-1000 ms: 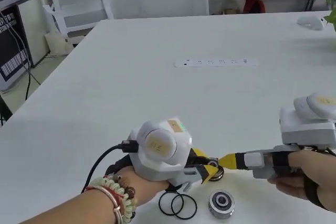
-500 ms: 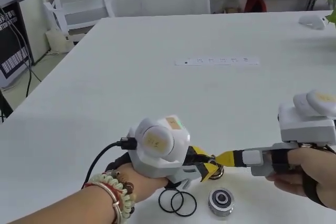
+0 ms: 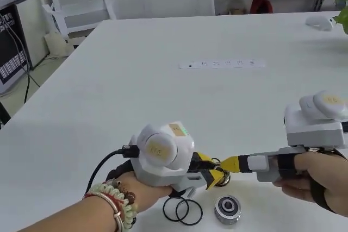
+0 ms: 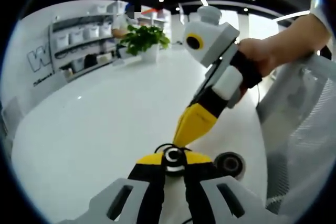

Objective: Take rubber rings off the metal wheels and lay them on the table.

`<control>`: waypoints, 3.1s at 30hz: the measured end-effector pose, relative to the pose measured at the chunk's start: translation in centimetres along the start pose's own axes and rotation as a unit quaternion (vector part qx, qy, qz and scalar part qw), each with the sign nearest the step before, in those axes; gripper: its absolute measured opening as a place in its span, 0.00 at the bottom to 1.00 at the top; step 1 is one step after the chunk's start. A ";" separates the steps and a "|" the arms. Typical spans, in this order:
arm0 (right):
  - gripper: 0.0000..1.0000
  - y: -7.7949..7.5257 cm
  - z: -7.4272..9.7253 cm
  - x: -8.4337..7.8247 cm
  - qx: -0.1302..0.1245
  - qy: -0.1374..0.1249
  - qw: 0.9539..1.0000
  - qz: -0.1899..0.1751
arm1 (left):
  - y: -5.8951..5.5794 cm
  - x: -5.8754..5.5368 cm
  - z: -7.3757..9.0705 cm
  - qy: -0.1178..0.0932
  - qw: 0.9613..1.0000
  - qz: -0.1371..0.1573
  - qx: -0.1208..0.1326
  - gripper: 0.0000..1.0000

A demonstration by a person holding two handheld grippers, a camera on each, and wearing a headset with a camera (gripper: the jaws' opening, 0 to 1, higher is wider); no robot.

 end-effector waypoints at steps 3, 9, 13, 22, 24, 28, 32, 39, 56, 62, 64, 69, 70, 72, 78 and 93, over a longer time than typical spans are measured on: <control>0.00 -0.3 0.1 -0.1 -0.009 0.001 1.000 0.000 | 0.0 0.0 0.0 0.003 1.000 0.003 0.001 0.15; 0.00 -0.6 0.0 -0.4 -0.019 0.009 1.000 0.001 | -0.1 0.2 0.0 0.023 1.000 0.001 -0.001 0.15; 0.00 -0.5 -0.1 -0.5 -0.017 0.013 1.000 0.004 | -0.2 0.5 0.1 0.032 0.999 -0.002 -0.002 0.15; 0.00 -0.4 0.0 -0.3 -0.017 0.010 1.000 0.004 | 0.0 1.3 1.0 0.039 0.999 -0.006 -0.010 0.18; 0.00 -0.4 0.1 -0.2 -0.016 0.008 1.000 0.001 | 0.0 1.8 1.3 0.034 0.999 -0.002 -0.010 0.19; 0.00 -0.3 0.1 0.0 -0.015 0.004 1.000 0.002 | 0.0 2.6 1.9 0.024 1.000 -0.009 -0.008 0.23; 0.00 -0.1 0.2 0.1 -0.011 0.002 1.000 0.001 | -0.1 3.5 2.6 0.019 0.999 -0.030 -0.011 0.27; 0.00 0.7 0.2 0.5 0.001 -0.006 1.000 0.002 | -0.7 4.0 3.6 0.027 0.998 -0.038 -0.035 0.30; 0.00 3.3 -0.1 0.6 0.025 0.004 0.998 0.055 | -1.5 5.9 10.6 -0.013 0.999 -0.004 -0.034 0.61; 0.00 4.3 -0.1 0.6 0.040 0.006 0.997 0.066 | -1.2 4.2 14.2 -0.004 1.000 0.001 0.007 0.63; 0.00 4.6 -0.1 0.6 0.044 0.005 0.997 0.068 | -1.0 3.5 15.3 -0.001 1.000 0.003 0.022 0.64; 0.00 5.2 -0.1 0.5 0.052 0.005 0.996 0.073 | -0.6 1.4 17.3 0.009 0.998 0.027 0.056 0.64; 0.00 5.3 -0.1 0.5 0.053 0.005 0.996 0.074 | -0.6 1.1 17.5 0.011 0.998 0.030 0.061 0.64; 0.00 5.6 -0.1 0.5 0.056 0.005 0.996 0.076 | -0.8 0.2 18.0 0.018 0.997 0.036 0.066 0.65; 0.00 6.4 -0.4 0.1 0.066 0.009 0.995 0.078 | -1.8 -1.9 19.0 0.043 0.995 0.052 0.069 0.66; 0.00 7.9 -1.6 -2.3 0.085 0.053 0.990 0.103 | -3.6 -3.9 18.5 0.048 0.993 0.093 0.063 0.67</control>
Point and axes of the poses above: the centre of the closed fingertips' face, and the gripper's own axes: z roughly backward along the fingers, y roughly to its left, x roughly out of its top, the point moved 4 cm from there along z, roughly backward along the fingers, and after that the axes turned 7 degrees about -x, right-handed, at the moved point
